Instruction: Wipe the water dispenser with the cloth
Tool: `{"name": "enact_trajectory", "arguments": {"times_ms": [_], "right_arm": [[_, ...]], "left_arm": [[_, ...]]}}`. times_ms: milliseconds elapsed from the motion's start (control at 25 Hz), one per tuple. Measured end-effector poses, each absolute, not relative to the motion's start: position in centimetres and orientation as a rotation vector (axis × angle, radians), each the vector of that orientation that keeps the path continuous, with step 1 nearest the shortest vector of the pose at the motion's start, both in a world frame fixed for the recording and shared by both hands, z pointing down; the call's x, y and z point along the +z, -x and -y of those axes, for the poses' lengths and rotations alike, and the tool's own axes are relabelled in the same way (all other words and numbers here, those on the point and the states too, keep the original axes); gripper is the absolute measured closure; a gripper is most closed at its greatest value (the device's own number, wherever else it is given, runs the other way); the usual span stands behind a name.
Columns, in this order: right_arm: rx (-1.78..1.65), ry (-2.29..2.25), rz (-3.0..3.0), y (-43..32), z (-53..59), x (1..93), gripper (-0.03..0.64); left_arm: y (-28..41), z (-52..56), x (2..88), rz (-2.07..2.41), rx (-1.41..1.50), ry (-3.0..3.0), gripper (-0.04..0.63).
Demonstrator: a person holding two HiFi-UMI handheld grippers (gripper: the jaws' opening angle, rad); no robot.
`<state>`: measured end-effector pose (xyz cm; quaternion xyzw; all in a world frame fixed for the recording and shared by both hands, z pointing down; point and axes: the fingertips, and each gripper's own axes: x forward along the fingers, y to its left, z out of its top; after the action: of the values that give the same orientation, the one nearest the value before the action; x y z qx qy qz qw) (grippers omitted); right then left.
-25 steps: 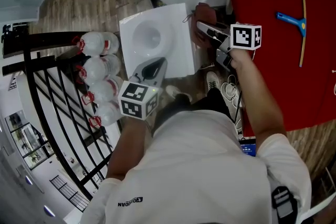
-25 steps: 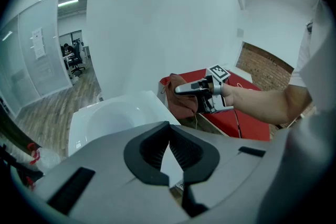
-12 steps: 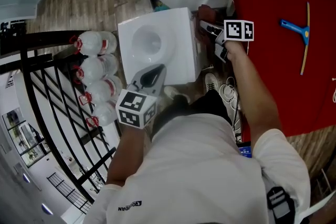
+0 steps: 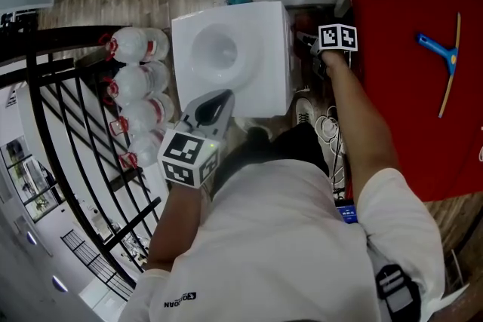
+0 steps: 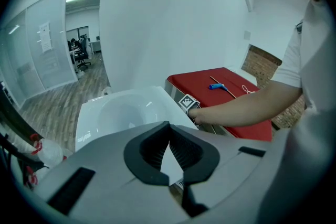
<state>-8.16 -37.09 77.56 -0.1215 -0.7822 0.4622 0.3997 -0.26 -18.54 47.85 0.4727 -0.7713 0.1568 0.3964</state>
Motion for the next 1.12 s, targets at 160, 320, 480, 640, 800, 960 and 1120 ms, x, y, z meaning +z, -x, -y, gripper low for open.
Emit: {"name": "enact_trajectory", "arguments": {"times_ms": [160, 320, 480, 640, 800, 960, 1120], "right_arm": [[1.220, 0.243, 1.946, 8.0, 37.2, 80.9, 0.563], [1.204, 0.190, 1.912, 7.3, 37.5, 83.3, 0.563], [1.150, 0.150, 1.885, 6.7, 37.8, 84.4, 0.563], [1.121, 0.154, 1.891, 6.9, 37.7, 84.0, 0.563], [1.122, 0.121, 1.921, 6.6, 38.5, 82.4, 0.563], [1.133, 0.092, 1.966, 5.2, 38.9, 79.7, 0.563], [1.165, 0.096, 2.046, 3.4, 38.8, 76.0, 0.563]], "left_arm": [[0.3, 17.6, 48.3, 1.958, 0.400, -1.167, 0.606], [0.4, 17.1, 48.2, 1.968, 0.395, -1.154, 0.606], [0.3, 16.4, 48.1, 1.980, 0.386, -1.136, 0.606], [0.3, 15.8, 48.0, 1.989, 0.384, -1.127, 0.606], [0.0, 15.7, 47.8, 1.995, 0.372, -1.137, 0.606], [0.2, 15.1, 47.2, 2.027, 0.341, -1.146, 0.606], [0.1, 14.3, 46.9, 2.048, 0.324, -1.176, 0.606]]}}
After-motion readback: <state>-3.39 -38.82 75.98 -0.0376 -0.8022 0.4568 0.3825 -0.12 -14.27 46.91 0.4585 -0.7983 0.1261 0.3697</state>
